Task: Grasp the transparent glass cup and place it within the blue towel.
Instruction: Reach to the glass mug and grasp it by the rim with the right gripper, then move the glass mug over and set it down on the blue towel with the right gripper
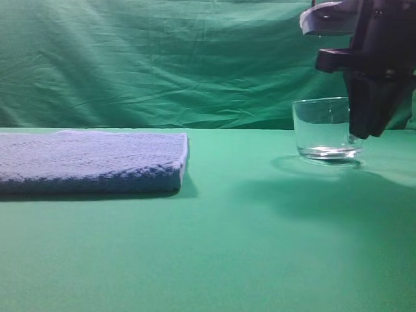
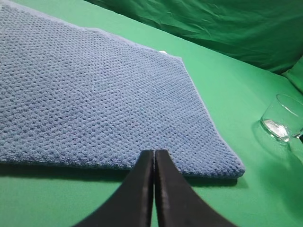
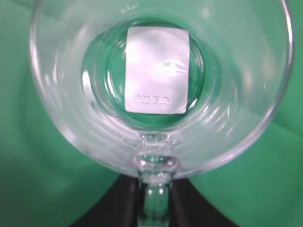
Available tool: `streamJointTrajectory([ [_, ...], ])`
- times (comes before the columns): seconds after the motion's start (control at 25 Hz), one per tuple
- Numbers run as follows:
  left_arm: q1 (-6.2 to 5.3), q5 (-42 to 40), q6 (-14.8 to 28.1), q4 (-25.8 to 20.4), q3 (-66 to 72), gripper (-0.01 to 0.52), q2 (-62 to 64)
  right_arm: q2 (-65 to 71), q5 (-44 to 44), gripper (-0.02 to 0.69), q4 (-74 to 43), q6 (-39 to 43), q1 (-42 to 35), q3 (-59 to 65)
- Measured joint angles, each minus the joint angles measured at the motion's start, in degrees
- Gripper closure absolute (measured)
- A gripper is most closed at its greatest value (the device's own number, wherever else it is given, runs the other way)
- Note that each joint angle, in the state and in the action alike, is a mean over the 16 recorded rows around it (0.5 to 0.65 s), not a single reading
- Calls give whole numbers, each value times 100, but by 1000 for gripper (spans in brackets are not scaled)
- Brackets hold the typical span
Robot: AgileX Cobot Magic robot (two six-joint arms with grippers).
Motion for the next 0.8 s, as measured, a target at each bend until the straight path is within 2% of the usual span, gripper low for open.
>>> streamJointTrajectory([
  [0.32, 0, 0, 0, 0, 0, 514, 0, 1077, 196, 560, 75, -150, 1040, -1959],
  [0.6, 0, 0, 0, 0, 0, 514, 0, 2171, 63, 557, 230, -417, 1701, -3002],
  [0.72, 0, 0, 0, 0, 0, 514, 0, 2494, -94, 523, 301, -522, 1860, -3204],
  [0.8, 0, 0, 0, 0, 0, 514, 0, 2646, -186, 474, 346, -583, 1929, -3274],
])
